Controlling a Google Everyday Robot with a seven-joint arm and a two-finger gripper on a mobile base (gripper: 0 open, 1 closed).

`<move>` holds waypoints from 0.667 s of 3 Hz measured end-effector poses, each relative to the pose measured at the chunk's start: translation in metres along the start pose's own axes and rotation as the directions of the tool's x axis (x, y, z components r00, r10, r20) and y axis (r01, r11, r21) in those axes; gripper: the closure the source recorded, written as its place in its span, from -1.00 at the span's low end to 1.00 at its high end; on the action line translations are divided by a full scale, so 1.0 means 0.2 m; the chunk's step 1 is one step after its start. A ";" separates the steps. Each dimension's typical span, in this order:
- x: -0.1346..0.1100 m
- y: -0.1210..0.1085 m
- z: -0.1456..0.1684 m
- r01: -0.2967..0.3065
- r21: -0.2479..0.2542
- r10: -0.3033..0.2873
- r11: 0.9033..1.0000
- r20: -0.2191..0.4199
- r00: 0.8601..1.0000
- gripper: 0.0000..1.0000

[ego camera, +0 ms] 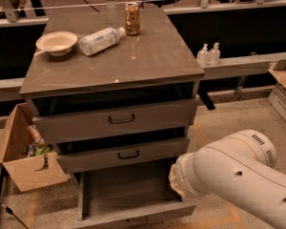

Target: Close bottom drawer

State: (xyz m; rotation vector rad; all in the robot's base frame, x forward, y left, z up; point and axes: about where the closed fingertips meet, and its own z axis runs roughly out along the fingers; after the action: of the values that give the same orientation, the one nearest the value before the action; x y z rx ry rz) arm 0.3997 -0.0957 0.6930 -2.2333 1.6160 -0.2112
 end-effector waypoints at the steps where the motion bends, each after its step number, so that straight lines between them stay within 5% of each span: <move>1: 0.00 0.03 0.05 0.017 -0.003 -0.017 1.000 0.003 1.000 1.00; 2: 0.04 0.13 0.26 -0.004 -0.018 0.005 1.000 0.018 1.000 1.00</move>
Offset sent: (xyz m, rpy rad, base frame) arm 0.0180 -0.0002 -0.1481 0.0992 -0.0058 -0.0103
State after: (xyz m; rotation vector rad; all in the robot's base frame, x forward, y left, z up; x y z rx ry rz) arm 0.3967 -0.0985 0.6338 -2.2384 1.6193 -0.1748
